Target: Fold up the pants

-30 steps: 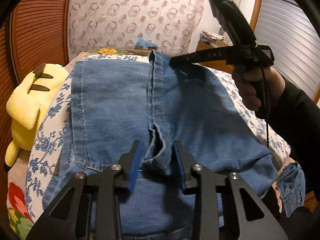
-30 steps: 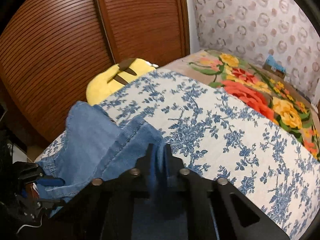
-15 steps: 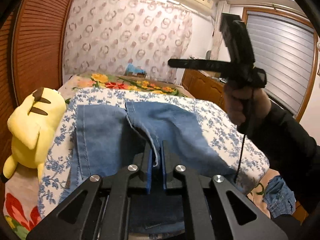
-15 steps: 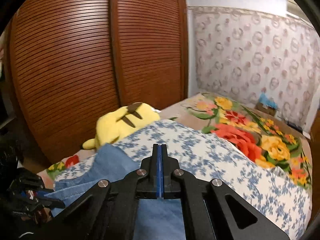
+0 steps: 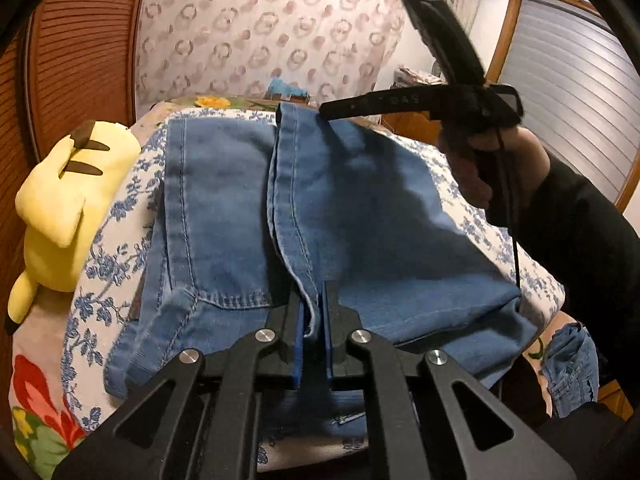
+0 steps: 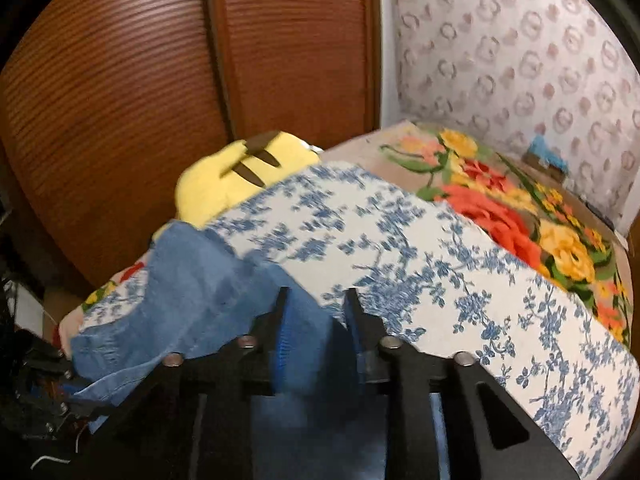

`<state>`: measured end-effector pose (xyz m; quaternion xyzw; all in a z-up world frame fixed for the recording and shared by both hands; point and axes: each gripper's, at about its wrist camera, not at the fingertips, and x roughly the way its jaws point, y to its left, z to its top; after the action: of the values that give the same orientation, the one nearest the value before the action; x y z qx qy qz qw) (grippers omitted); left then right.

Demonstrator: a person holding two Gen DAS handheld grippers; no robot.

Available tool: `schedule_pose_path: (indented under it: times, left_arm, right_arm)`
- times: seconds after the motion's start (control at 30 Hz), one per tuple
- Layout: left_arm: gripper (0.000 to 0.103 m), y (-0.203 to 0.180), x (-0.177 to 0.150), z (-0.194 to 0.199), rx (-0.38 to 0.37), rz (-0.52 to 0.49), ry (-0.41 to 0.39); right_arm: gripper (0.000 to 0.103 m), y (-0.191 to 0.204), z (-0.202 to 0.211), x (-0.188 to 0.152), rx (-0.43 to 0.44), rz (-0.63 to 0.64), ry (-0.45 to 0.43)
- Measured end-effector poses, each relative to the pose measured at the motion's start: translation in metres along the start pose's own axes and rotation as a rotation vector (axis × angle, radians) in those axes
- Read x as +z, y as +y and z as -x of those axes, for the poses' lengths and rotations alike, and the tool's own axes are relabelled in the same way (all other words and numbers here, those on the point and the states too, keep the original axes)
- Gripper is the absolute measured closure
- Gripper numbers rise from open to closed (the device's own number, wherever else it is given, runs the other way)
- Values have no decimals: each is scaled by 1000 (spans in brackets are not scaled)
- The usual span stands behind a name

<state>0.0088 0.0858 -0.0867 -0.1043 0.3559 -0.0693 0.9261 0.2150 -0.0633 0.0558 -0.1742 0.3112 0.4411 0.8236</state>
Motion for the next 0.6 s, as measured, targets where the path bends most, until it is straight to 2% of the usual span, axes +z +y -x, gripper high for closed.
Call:
schedule_pose_path:
  times: [0.2, 0.37, 0.4, 0.43, 0.47, 0.6]
  left_arm:
    - [95, 3, -2, -4, -12, 5, 8]
    - [95, 5, -2, -7, -14, 12, 10]
    - [95, 6, -1, -7, -14, 11, 9]
    - [95, 5, -1, -7, -13, 9, 8]
    - [95, 5, -1, -7, -10, 5, 4]
    - [95, 2, 1, 6, -14, 3, -43]
  right_arm:
    - [60, -8, -10, 3, 77, -22, 36]
    - [60, -10, -17, 11, 83, -6, 65]
    - [64, -9, -16, 12, 90, -4, 60]
    - [72, -8, -12, 11, 88, 3, 52]
    - [97, -5, -9, 8, 76, 16, 43]
    - [100, 5, 12, 3, 32, 76, -25]
